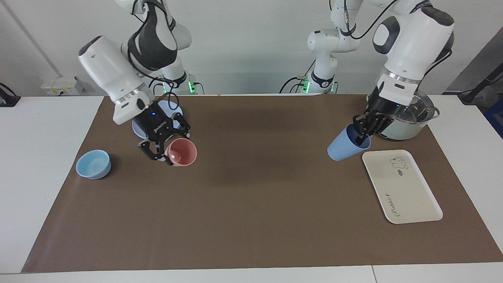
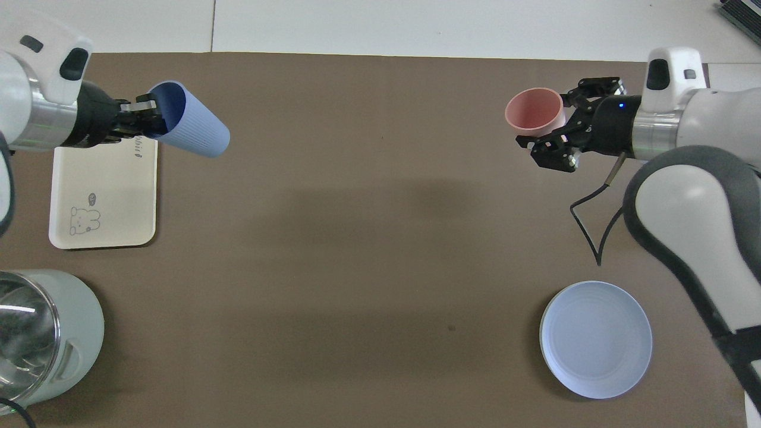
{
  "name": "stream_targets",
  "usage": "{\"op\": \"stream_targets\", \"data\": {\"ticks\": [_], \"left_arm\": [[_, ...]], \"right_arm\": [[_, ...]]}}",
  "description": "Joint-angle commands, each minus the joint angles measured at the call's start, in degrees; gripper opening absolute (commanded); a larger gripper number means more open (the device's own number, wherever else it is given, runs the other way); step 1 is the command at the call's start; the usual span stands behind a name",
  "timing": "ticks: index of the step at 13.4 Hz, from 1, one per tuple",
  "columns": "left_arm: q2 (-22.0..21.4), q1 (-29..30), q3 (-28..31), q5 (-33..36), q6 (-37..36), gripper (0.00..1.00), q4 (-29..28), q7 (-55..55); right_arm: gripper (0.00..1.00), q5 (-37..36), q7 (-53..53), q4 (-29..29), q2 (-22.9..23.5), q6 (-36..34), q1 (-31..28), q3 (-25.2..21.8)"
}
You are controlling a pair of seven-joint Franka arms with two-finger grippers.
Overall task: Place cup on tray
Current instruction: 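Pull the blue cup out with the left gripper while the right gripper withdraws, then lower the blue cup onto the tray while the right gripper lowers the pink cup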
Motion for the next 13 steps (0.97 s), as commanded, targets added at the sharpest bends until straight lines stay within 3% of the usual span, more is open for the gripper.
{"op": "stream_targets", "data": {"ticks": [1, 2, 4, 6, 9, 13], "left_arm": [[-3.75, 7.59, -0.47, 1.41, 2.40, 0.00, -6.40, 11.68], [-4.11, 9.79, -0.47, 2.45, 5.03, 0.00, -8.51, 14.59], [-3.59, 13.92, -0.47, 3.43, 8.64, 0.00, -10.89, 21.00], [-1.40, 18.84, -0.55, 3.43, 14.86, 0.00, -13.09, 28.03], [2.03, 22.29, -0.55, 3.34, 23.14, 0.00, -16.25, 32.63], [4.05, 22.64, -0.55, 3.34, 32.12, 0.00, -21.62, 31.84]], "right_arm": [[0.00, 19.40, -14.75, -1.19, 5.21, 4.93, -4.59, 0.63], [0.00, 29.93, -22.56, -1.02, 7.84, 5.03, -5.83, 0.63], [0.00, 41.94, -36.90, -1.54, 10.76, 5.47, -6.89, 0.54], [0.00, 47.85, -44.40, -2.25, 12.61, 4.25, -8.38, 0.63], [0.00, 58.66, -60.21, -2.51, 18.05, -5.74, -12.86, 0.63], [0.00, 61.66, -65.34, -7.87, 18.06, -12.44, -16.29, 0.63]]}}
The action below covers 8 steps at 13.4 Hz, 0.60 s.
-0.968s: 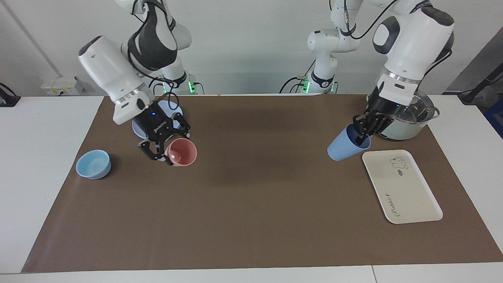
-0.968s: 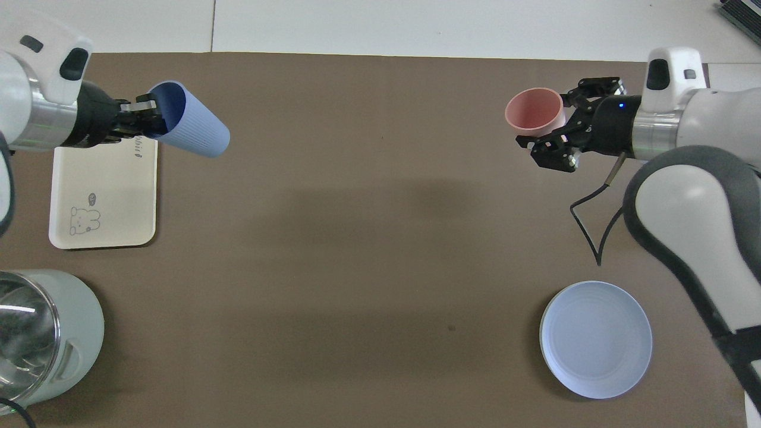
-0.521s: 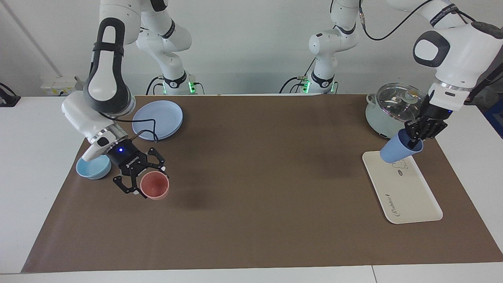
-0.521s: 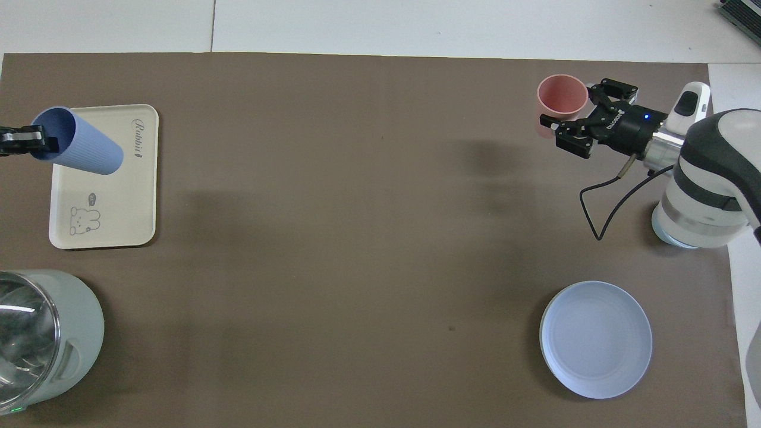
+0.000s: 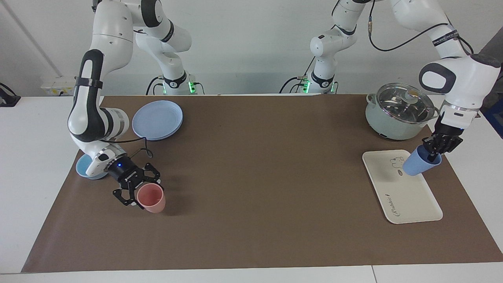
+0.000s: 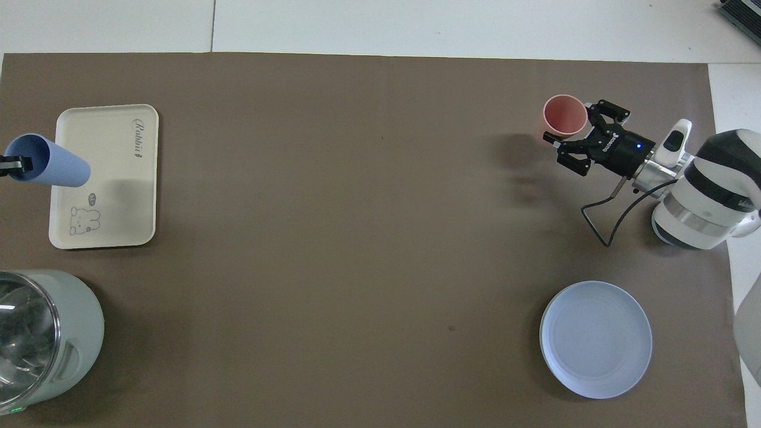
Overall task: Place cup on tray
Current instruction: 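Lower the blue cup onto the tray while the right gripper lowers the pink cup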
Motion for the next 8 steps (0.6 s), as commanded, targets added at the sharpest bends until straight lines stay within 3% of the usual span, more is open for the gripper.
{"op": "stream_targets", "data": {"ticks": [1, 6, 7, 8], "left_arm": [[0.55, 0.33, -0.62, 1.18, 4.27, 0.00, -2.65, -1.99], [1.69, -0.20, -0.62, 1.18, 4.45, 0.00, -2.47, -7.63], [1.78, -0.28, -0.62, 1.18, 4.45, 0.13, -2.47, -7.72], [1.78, -0.46, -0.62, 1.18, 4.45, 0.34, -2.39, -8.16]], "right_arm": [[0.00, 3.96, -4.49, -3.84, -0.87, -3.44, -2.08, 0.68], [0.00, 8.70, -5.82, -7.35, -1.48, -2.22, -1.12, 0.68], [0.00, 8.89, -6.60, -7.45, -1.14, -2.83, -1.12, 0.68], [0.00, 9.33, -7.48, -7.45, -1.05, -2.92, -1.20, 0.68]]}}
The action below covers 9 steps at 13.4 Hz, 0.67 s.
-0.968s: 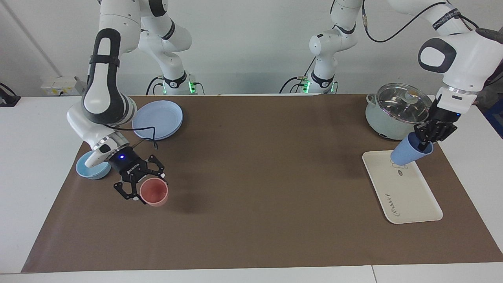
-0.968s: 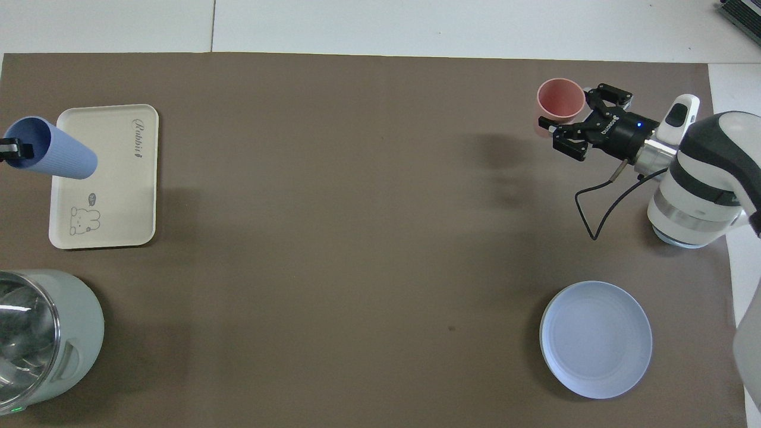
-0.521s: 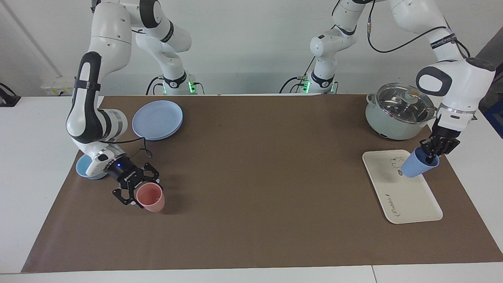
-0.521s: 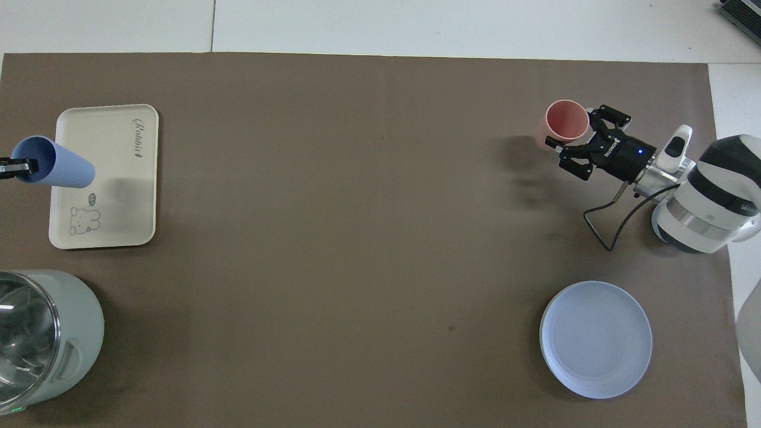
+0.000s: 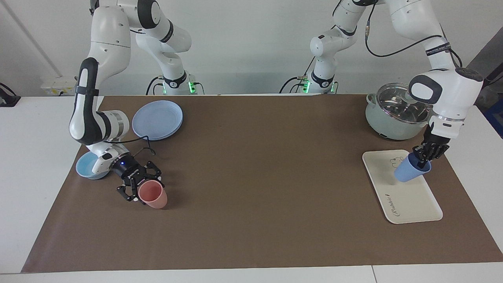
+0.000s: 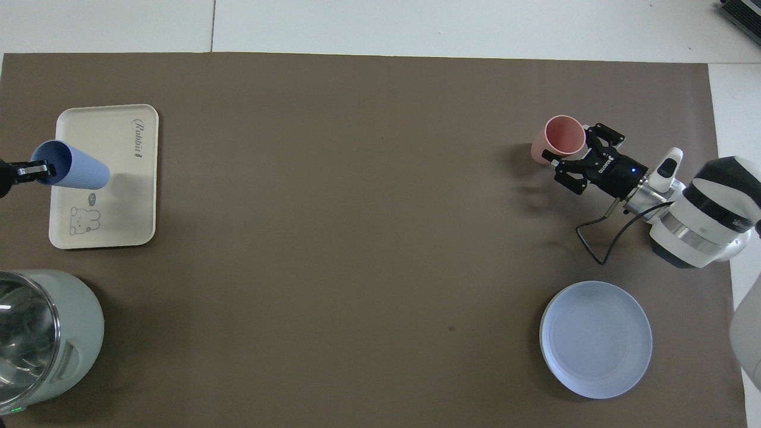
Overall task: Place cup on tray
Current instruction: 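Lower the blue cup onto the tray while the right gripper lowers the pink cup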
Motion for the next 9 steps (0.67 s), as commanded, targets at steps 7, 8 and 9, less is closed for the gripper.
{"op": "stream_targets", "data": {"ticks": [7, 8, 9], "left_arm": [[0.93, -0.84, 0.08, 1.18, -1.21, 1.00, 3.25, -1.97], [1.10, -0.93, 0.08, 1.18, -5.67, 1.00, 5.87, -1.97], [1.72, -1.54, 0.08, 1.18, -11.02, 1.00, 9.12, -1.97]], "right_arm": [[1.00, 1.95, -5.40, -1.82, -2.04, -4.08, -1.38, 0.36], [1.00, 1.77, -5.23, -1.82, -3.53, -4.00, -1.47, 0.27], [1.00, 1.77, -5.05, -1.82, -4.76, -3.91, -1.47, 0.27]]}}
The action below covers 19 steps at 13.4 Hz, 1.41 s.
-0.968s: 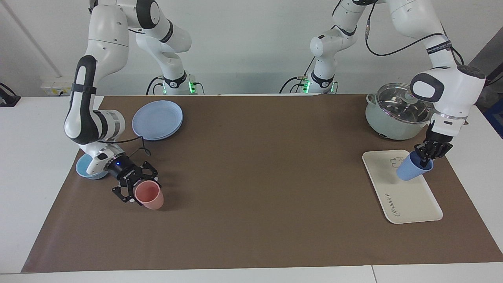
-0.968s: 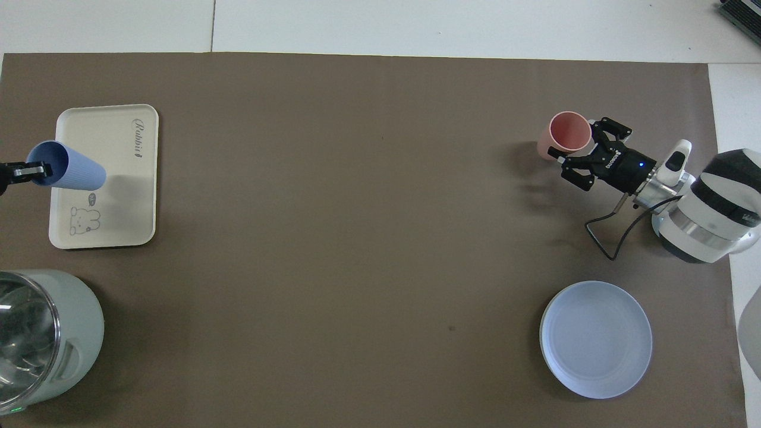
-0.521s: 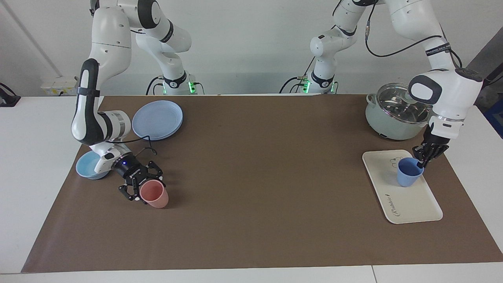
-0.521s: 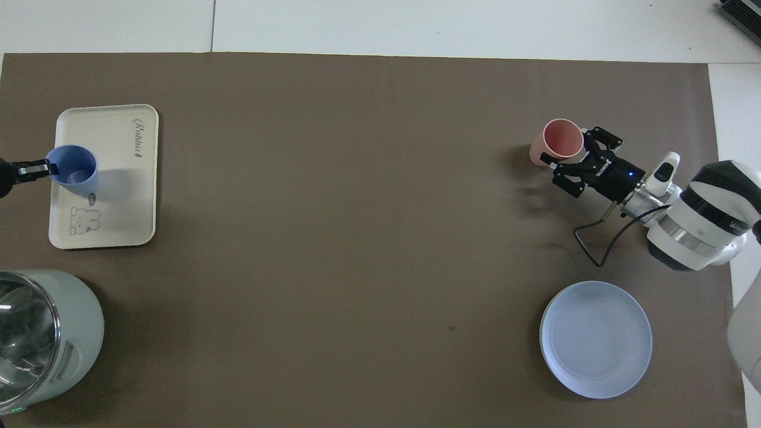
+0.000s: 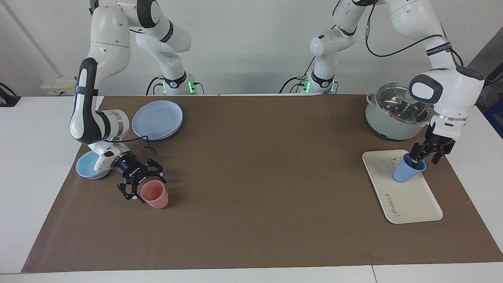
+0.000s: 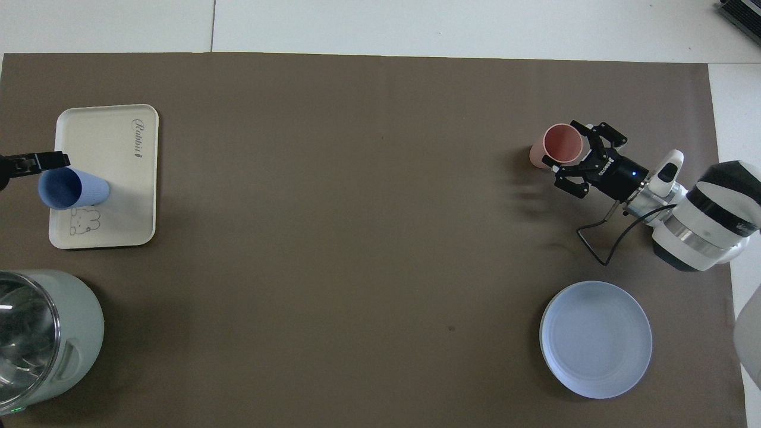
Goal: Place cup on tray
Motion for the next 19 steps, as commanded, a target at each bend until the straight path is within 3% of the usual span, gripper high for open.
{"op": "stream_targets", "data": {"ticks": [1, 3, 4, 6, 11, 14, 17, 19], "left_arm": [[1.60, -2.27, 0.48, 1.27, -12.91, 1.00, 9.20, -1.62], [1.60, -5.69, 0.57, 3.10, -22.24, 1.00, 14.48, -5.73], [1.77, -8.15, 0.48, 7.56, -26.11, 1.00, 16.85, -8.62], [2.04, -13.33, 0.39, 11.81, -33.67, 1.00, 20.90, -12.42], [1.07, -19.94, 0.22, 11.91, -46.78, 1.00, 27.58, -14.89], [0.46, -19.95, -0.22, 11.29, -53.03, 1.00, 30.93, -14.80], [-3.92, -20.04, -1.54, 10.85, -54.97, 1.00, 30.42, -14.89], [-5.86, -20.56, -1.89, 10.85, -57.52, 1.00, 29.63, -14.89]], "right_arm": [[1.00, 1.02, -0.89, -1.51, -5.00, -0.39, -0.72, 0.33], [1.00, -2.99, 4.70, -1.51, -9.65, 2.15, -0.63, 0.24], [1.00, -7.46, 10.66, -1.51, -12.46, 4.08, -0.55, 0.24], [1.00, -19.39, 24.45, -0.72, -16.08, 4.62, -0.81, -0.02], [1.00, -49.11, 49.95, 1.22, -22.58, 9.63, -0.37, -0.11], [1.00, -69.75, 69.18, 1.74, -23.74, 11.30, -0.02, 0.15], [1.00, -87.78, 89.32, 4.81, -23.91, 9.64, 0.07, 1.03], [1.00, -92.39, 103.02, 7.35, -24.70, 3.25, 0.07, 1.03]]}}
